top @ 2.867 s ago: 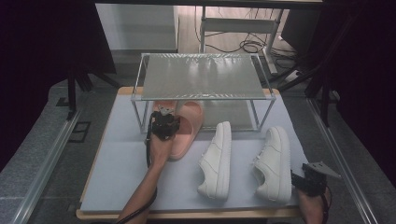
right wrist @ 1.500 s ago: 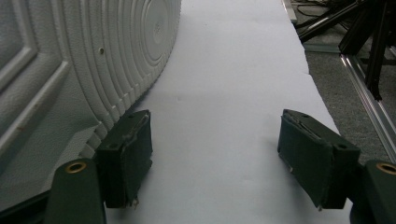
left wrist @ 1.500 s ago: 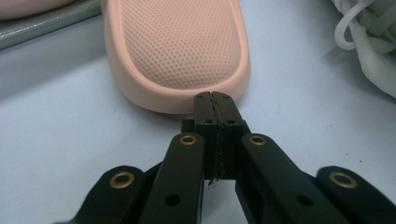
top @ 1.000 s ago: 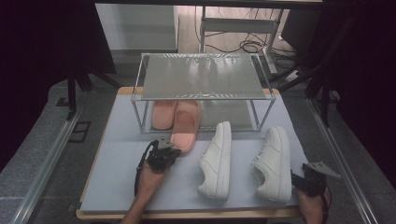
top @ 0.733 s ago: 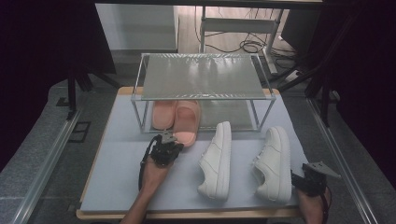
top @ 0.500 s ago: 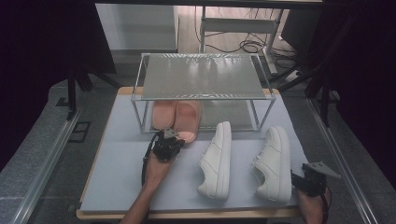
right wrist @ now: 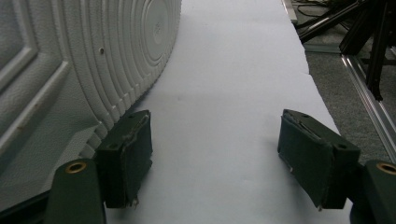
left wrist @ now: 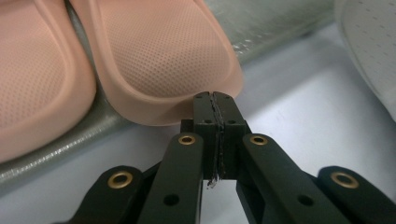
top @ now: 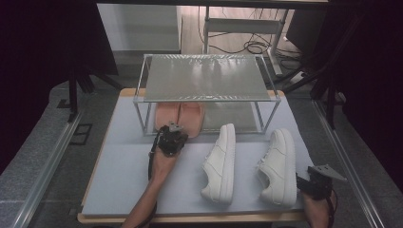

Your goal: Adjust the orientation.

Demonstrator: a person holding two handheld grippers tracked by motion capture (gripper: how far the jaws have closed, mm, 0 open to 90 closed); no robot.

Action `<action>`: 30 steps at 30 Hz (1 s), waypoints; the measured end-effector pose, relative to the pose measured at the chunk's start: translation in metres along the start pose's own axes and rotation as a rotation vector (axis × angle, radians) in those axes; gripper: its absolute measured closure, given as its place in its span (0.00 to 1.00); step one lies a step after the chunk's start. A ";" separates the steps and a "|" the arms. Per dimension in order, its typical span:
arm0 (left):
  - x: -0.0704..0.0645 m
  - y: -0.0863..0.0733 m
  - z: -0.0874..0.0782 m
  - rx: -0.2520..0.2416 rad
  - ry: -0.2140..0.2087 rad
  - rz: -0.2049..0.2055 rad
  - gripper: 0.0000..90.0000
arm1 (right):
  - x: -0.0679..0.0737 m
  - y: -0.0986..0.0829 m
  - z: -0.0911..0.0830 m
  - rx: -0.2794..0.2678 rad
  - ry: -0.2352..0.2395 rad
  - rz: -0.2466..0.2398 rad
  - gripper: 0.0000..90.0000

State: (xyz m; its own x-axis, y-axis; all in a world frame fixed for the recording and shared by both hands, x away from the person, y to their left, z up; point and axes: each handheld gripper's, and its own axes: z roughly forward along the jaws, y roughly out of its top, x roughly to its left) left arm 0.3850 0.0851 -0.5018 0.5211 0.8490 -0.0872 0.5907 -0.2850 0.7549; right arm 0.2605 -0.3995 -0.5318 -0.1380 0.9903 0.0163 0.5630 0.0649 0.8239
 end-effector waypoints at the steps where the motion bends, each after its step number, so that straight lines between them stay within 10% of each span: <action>1: 0.001 0.001 0.002 0.001 0.003 -0.001 0.99 | 0.000 0.000 0.000 0.000 0.000 0.000 0.30; 30: 0.011 0.013 0.022 0.010 0.035 -0.006 0.95 | 0.000 0.000 0.000 -0.001 0.002 0.001 0.30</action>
State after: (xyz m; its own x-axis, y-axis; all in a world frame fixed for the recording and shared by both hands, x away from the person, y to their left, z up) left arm 0.4120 0.0807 -0.5076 0.4955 0.8659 -0.0691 0.5998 -0.2836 0.7482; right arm 0.2603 -0.3999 -0.5319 -0.1392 0.9901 0.0181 0.5624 0.0640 0.8244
